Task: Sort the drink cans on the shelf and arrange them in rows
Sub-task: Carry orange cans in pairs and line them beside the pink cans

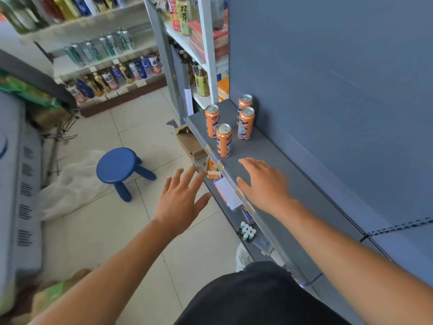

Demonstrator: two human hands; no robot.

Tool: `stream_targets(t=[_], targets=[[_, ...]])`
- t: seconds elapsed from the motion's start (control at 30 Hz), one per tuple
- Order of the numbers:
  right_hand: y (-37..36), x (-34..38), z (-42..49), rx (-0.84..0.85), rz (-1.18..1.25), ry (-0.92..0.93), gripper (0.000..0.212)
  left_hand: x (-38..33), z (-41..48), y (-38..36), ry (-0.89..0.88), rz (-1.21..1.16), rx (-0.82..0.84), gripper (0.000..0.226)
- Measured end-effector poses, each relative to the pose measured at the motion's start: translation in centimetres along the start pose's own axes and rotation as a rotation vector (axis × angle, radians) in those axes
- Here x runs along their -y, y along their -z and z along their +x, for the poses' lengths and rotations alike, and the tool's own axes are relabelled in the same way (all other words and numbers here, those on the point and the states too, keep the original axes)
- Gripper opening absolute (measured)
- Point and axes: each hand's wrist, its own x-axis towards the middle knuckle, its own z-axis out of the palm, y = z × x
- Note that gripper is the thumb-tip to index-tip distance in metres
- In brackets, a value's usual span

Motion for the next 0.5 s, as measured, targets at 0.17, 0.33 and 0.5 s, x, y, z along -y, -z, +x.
stream_targets(t=[0.17,0.33,0.5], targets=[[0.6,-2.9,6.1,0.031,0.020,-0.023,0.049,1.2,6.6,-0.3,0.014,0.022,0.020,0.057],[1.3,-5.3,10.8,0.065,0.045,-0.086,0.050,2.2,12.2,-1.0,0.027,0.019,0.072,0.058],[0.2,-6.4,14.7,0.091,0.083,-0.159,0.050,4.4,17.6,-1.6,0.022,-0.003,0.104,0.060]])
